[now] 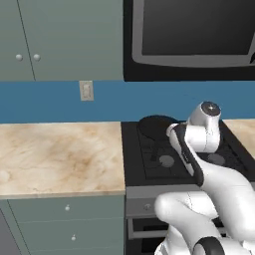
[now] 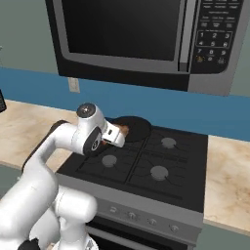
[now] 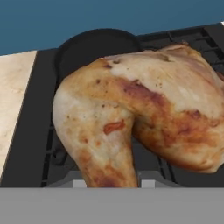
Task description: Take the chicken drumsticks from the pan and place one on each plate on the dining counter.
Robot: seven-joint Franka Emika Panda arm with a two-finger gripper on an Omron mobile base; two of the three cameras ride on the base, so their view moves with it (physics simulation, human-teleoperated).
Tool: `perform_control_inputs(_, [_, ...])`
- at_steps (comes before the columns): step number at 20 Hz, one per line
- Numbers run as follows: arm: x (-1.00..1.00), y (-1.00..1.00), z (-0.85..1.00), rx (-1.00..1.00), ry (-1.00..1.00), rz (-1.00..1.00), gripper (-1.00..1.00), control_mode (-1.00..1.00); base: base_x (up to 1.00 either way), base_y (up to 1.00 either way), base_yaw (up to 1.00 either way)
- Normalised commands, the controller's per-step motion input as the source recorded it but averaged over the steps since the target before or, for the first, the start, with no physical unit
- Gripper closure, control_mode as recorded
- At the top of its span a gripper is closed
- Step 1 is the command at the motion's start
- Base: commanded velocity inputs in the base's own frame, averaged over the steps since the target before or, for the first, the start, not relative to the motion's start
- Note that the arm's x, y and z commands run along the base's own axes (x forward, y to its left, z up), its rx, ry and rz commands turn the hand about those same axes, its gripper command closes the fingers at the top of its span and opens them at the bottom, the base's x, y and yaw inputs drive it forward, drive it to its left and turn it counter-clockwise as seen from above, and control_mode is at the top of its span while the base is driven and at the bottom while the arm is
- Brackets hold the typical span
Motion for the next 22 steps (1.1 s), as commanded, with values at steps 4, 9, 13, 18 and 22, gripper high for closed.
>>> perform_control_inputs(4, [-1.00,0.15,0.10,-0.03,0.05,0.00,1.00,-1.00,0.00,0.00,0.00])
perform_control_inputs(9, [-0.60,0.04,0.00,-0.01,0.01,0.00,1.00,1.00,-0.40,0.00,0.00])
perform_control_inputs(13, [0.00,0.00,0.00,0.00,0.00,0.00,1.00,1.00,-1.00,0.00,0.04])
perform_control_inputs(18, [0.00,0.00,0.00,0.00,0.00,0.00,1.00,1.00,-1.00,0.00,0.09])
perform_control_inputs(22, [0.00,0.00,0.00,0.00,0.00,0.00,1.00,1.00,-1.00,-0.07,0.16])
